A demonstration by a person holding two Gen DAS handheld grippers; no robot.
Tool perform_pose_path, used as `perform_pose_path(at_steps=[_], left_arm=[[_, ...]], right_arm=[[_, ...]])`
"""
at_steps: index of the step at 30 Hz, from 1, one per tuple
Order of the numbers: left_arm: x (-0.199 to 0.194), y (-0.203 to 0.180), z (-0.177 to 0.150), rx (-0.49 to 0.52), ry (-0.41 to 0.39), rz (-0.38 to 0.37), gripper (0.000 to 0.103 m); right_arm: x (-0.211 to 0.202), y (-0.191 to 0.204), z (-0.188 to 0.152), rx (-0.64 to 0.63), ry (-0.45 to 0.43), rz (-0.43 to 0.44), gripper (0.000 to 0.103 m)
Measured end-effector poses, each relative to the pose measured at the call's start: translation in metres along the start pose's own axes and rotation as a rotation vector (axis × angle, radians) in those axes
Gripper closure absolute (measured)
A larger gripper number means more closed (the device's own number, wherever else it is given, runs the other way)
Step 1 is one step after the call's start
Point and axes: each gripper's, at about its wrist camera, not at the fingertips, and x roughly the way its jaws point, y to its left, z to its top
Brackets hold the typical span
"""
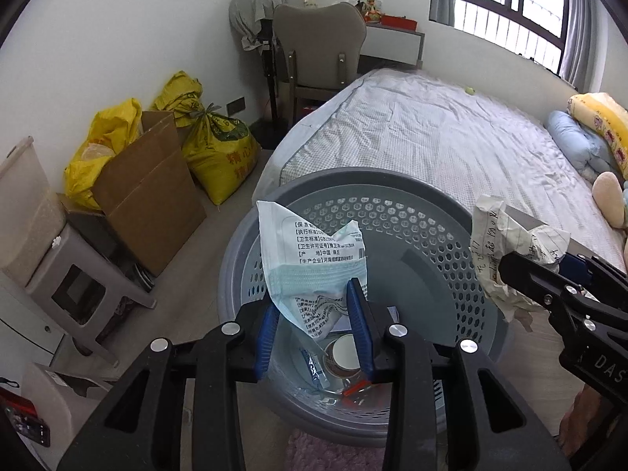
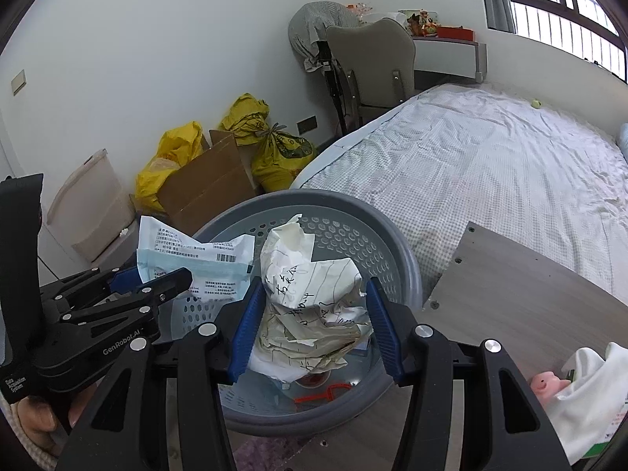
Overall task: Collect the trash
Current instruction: 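Open both grippers to drop the paper and packet into the basket, then move both grippers back from the basket toward the table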
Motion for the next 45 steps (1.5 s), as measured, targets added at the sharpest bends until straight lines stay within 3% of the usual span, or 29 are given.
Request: perform_pose_path(at_steps=[11, 12, 13, 14, 16, 33, 45], left_arm=[[0.007, 0.008, 0.001, -0.029, 0.02, 0.011, 0.065], [0.007, 0.009, 0.001, -0.03, 0.019, 0.011, 0.062], [0.007, 0.009, 0.002, -0.033, 0.02, 0.013, 0.05], [0.006, 0.009, 0.002, -0.039, 0.017, 0.016, 0.031], [0.001, 0.011, 0.002, -0.047, -0.011, 0.023, 0.022], [-0.007, 0.013, 0.004, -0.058, -0.01, 0.065, 0.022], [-0.019, 0.022, 0.002, -0.092, -0.033, 0.078, 0.015]], right_arm=[[0.015, 0.0, 0.005, 0.007, 0.018, 0.002, 0.05], [0.014, -0.001, 0.005, 0.007, 0.017, 0.001, 0.05], [0.013, -0.002, 0.005, 0.007, 0.017, -0.003, 0.048], [0.012, -0.002, 0.005, 0.009, 0.016, -0.005, 0.042], [0.01, -0.003, 0.006, 0.019, 0.005, -0.003, 0.036], [-0.003, -0.002, 0.005, 0.021, -0.017, -0.016, 0.036], [-0.019, 0.002, 0.004, 0.015, -0.038, -0.021, 0.036]])
